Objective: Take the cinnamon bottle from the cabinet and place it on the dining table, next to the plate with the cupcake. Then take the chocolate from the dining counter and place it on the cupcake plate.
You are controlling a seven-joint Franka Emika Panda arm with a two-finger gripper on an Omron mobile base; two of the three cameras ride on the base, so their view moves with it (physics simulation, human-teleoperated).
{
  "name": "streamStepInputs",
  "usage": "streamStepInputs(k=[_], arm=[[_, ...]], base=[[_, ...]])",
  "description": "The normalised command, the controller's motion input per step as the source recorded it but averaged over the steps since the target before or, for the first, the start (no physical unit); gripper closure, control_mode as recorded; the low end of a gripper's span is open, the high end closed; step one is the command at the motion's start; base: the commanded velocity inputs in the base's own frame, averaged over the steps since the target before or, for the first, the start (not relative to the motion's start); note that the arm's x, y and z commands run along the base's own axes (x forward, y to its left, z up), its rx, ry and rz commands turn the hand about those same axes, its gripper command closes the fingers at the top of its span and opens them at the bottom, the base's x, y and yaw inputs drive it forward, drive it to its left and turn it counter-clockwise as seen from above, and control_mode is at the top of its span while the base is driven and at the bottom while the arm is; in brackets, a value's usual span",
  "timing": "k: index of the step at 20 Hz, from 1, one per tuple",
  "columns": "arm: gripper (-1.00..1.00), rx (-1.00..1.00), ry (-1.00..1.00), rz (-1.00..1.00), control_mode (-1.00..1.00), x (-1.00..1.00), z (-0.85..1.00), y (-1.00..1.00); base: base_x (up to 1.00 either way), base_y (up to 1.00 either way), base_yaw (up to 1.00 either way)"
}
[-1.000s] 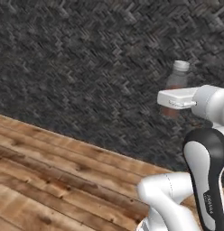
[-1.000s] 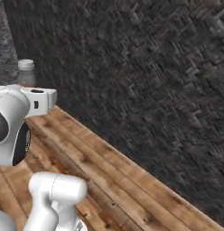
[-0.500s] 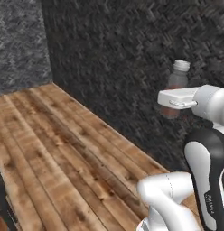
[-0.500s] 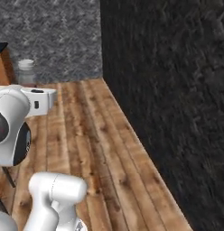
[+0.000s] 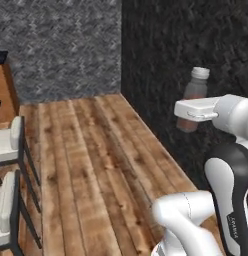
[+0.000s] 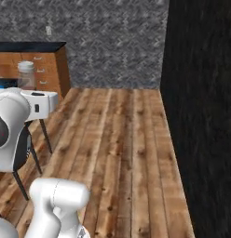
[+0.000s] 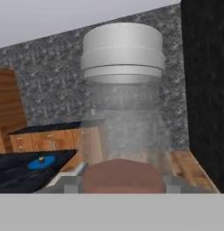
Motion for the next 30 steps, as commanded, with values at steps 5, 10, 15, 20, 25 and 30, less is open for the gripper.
streamStepInputs(k=[5, 10, 15, 20, 25, 30], arm=[[1.00, 0.00, 0.00, 0.00, 1.00, 0.00, 0.00, 0.00], [1.00, 0.00, 0.00, 0.00, 1.00, 0.00, 0.00, 0.00], [1.00, 0.00, 0.00, 0.00, 1.00, 0.00, 0.00, 0.00], [1.00, 0.00, 0.00, 0.00, 1.00, 0.00, 0.00, 0.00], [1.00, 0.00, 0.00, 0.00, 1.00, 0.00, 0.00, 0.00], [1.00, 0.00, 0.00, 0.00, 1.00, 0.00, 0.00, 0.00]], base=[[1.00, -0.34, 0.56], [1.00, -0.27, 0.62], [0.94, -0.44, 0.61], [0.65, -0.55, 0.62], [0.49, -0.59, 0.63], [0.27, -0.78, 0.59]])
